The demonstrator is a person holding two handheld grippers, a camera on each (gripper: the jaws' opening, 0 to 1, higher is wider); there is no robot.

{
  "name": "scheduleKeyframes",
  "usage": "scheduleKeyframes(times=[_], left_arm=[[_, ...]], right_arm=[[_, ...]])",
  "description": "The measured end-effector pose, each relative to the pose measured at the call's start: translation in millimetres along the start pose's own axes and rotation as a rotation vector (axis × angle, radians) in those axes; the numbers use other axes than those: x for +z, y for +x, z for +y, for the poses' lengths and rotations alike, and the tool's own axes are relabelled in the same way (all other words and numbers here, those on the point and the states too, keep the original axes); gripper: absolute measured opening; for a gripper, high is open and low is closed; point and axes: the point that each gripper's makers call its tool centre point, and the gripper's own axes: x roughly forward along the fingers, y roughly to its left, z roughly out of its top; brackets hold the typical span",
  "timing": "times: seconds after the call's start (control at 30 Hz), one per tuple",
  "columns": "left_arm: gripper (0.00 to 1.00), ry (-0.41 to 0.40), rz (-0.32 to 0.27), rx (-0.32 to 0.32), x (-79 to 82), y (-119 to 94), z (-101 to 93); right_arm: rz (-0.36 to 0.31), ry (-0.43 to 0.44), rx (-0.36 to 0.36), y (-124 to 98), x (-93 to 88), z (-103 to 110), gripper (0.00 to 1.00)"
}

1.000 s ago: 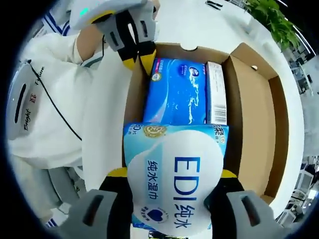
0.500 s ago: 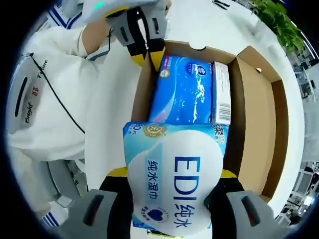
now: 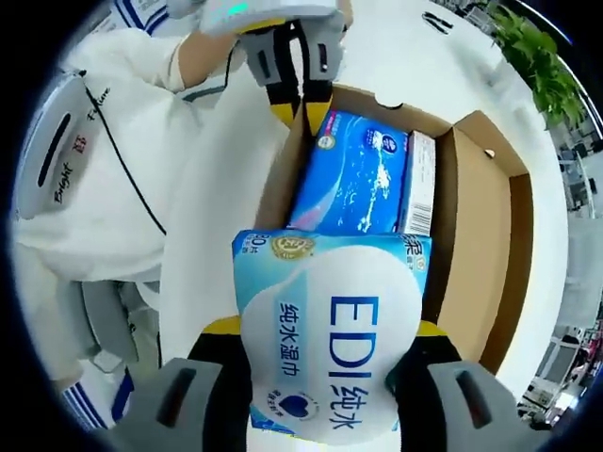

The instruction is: Operate the shoe box by opening the lid, removing the specified soft item, and placing it in the target area until the item is outside and the box remains undamaged.

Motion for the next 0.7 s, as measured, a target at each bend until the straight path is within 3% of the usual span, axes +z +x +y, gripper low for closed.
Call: scheduleKeyframes(times=[0.17,0.27,0.5,0.57,0.7], left_arm=[[0.06,-0.006,0.018,-0.005,0.0,1,1.1],[0.06,-0.007,0.019,-0.002,0.0,1,1.1],[0.06,-0.009,0.018,-0.003,0.3,1,1.3],[0.06,-0.007,0.018,-0.003,0.2,1,1.3],[0.06,-0.008,0.018,-0.003,0.1,1,1.2]], right_arm=[[-0.028,-0.006,-0.002,-6,6.3,-1,0.60],[0.008,-0.030,-0.002,-5,5.2,1,0.60],[0.024,0.004,-0.006,-6,-3.3,-1,0.60],[0.015,-0.039,-0.009,-10,-4.4,-2,0.60],[0.017,-0.037,-0.011,-18,-5.9,-3,0.60]])
